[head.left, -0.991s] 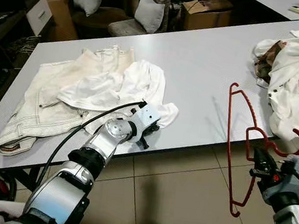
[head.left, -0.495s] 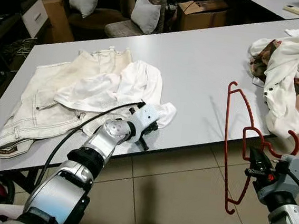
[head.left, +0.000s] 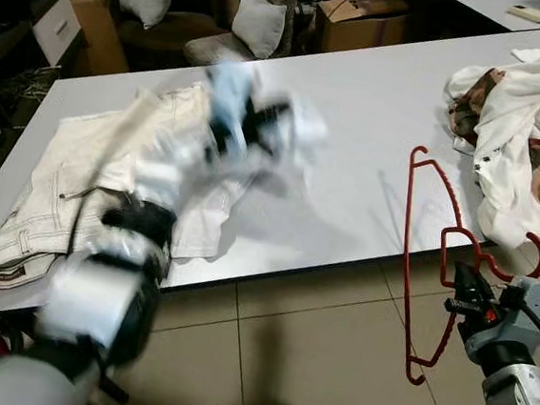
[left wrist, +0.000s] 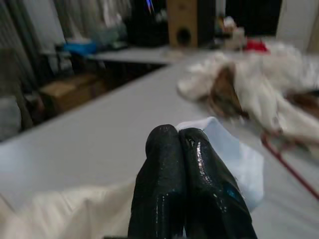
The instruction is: Hang hanger
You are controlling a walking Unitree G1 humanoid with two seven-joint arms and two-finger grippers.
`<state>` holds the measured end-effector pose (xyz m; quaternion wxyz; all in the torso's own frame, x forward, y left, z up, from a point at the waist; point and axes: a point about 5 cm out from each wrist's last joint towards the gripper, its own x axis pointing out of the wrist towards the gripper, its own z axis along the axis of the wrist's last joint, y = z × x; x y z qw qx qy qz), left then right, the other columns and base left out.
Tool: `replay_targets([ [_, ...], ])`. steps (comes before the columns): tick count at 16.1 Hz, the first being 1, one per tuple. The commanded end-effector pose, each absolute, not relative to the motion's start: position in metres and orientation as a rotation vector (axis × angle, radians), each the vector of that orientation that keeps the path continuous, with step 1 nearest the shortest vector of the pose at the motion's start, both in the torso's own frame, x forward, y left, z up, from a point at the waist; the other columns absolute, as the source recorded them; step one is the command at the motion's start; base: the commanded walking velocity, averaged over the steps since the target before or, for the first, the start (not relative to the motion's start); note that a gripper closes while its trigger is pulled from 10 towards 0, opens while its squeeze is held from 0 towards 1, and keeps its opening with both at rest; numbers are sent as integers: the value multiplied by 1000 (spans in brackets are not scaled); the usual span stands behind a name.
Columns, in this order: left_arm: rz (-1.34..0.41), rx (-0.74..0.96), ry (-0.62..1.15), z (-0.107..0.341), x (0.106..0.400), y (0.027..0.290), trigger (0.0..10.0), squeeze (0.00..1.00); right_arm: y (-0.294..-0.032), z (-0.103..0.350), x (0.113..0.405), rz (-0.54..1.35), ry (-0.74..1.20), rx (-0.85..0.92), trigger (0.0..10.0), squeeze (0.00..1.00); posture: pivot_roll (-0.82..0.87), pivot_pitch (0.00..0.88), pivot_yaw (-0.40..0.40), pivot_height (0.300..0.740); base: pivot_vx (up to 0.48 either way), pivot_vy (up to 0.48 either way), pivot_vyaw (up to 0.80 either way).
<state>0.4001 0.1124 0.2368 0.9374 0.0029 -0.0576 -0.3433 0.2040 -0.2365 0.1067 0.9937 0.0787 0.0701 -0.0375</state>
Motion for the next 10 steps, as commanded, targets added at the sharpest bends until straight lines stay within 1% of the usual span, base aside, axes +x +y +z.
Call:
replay_targets([
  [1,-682,-22,-181,265,405,126,0,0,-234,103,206,-81,155,163,10000,0,-271,0,163,740,0,0,0],
  [2,-676,-51,-256,296,408,134,0,0,-233,103,207,-82,149,166,10000,0,-272,0,168,740,0,0,0],
  [5,-692,-34,-344,336,408,137,0,0,-234,102,205,-97,142,175,10000,0,-269,0,180,740,0,0,0],
  [7,-704,-21,-357,343,407,133,0,0,-235,101,205,-102,141,177,10000,0,-268,0,181,740,0,0,0],
  [8,-731,-6,-375,352,406,126,0,0,-236,101,206,-109,137,180,10000,0,-267,0,192,740,0,0,0],
  [10,-759,4,-381,356,406,117,0,0,-236,101,206,-116,129,182,10000,0,-268,0,196,740,0,0,0],
])
